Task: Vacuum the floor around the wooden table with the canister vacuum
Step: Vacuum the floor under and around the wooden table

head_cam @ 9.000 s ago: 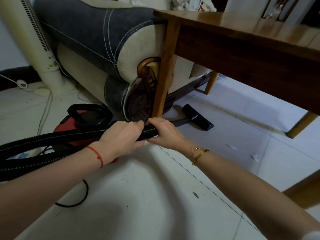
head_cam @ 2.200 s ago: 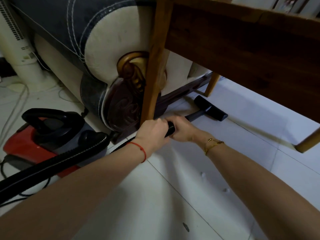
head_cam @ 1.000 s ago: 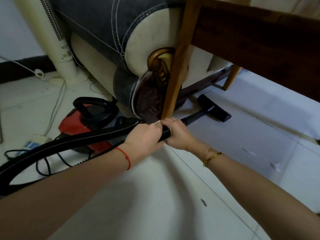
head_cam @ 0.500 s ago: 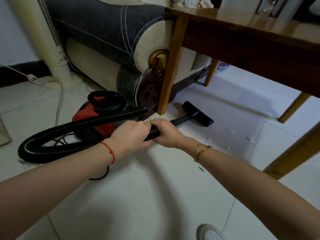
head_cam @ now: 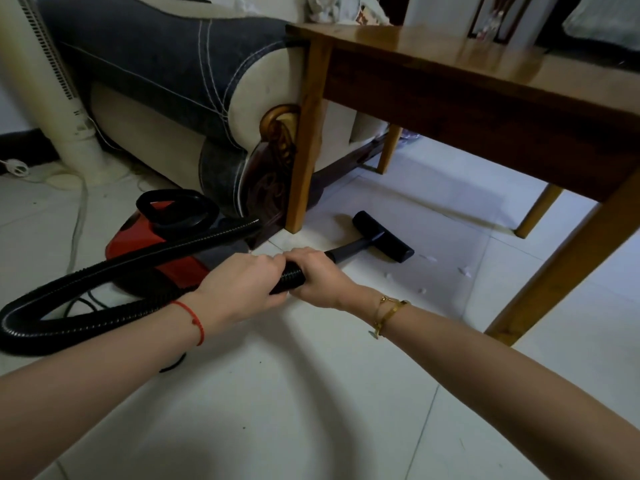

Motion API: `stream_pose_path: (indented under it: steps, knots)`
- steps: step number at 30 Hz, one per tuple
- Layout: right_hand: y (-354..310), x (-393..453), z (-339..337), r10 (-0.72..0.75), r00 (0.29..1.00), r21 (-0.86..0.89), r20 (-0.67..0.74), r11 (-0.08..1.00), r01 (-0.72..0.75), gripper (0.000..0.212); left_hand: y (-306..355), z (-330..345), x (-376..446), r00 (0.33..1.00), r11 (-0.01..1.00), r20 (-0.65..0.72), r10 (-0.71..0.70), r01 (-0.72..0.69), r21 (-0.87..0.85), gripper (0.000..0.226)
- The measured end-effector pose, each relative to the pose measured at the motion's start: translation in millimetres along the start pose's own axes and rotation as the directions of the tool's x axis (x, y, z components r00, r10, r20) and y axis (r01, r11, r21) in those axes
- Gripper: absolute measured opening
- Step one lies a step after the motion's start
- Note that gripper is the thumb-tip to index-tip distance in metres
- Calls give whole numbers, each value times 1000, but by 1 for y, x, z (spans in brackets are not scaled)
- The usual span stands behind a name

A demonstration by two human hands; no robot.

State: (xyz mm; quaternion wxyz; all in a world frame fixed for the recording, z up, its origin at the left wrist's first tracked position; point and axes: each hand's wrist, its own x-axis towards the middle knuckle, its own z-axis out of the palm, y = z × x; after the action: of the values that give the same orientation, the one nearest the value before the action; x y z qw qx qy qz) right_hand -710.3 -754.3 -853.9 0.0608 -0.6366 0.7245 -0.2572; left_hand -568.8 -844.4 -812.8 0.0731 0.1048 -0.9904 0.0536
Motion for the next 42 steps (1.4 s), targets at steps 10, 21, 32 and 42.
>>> stream_pose_path:
  steps: [10, 21, 32, 42]
  knots:
    - [115, -17, -26, 85, 994, -57, -65, 994, -89, 17, 58, 37, 101, 1000, 1000, 8, 20, -20, -14, 30]
    - [237, -19, -56, 142, 986, -105, -82, 983, -150, 18, 109, 83, 212, 999, 998, 36, 8, -10, 55, 30]
    - [286, -18, -60, 171, 984, -119, -58, 977, -177, 15, 129, 107, 254, 998, 998, 60, -13, 9, 63, 29]
    - [220, -4, -36, 56, 996, -83, -74, 995, -62, 14, 92, 89, 193, 999, 997, 21, -36, 35, 70, 27]
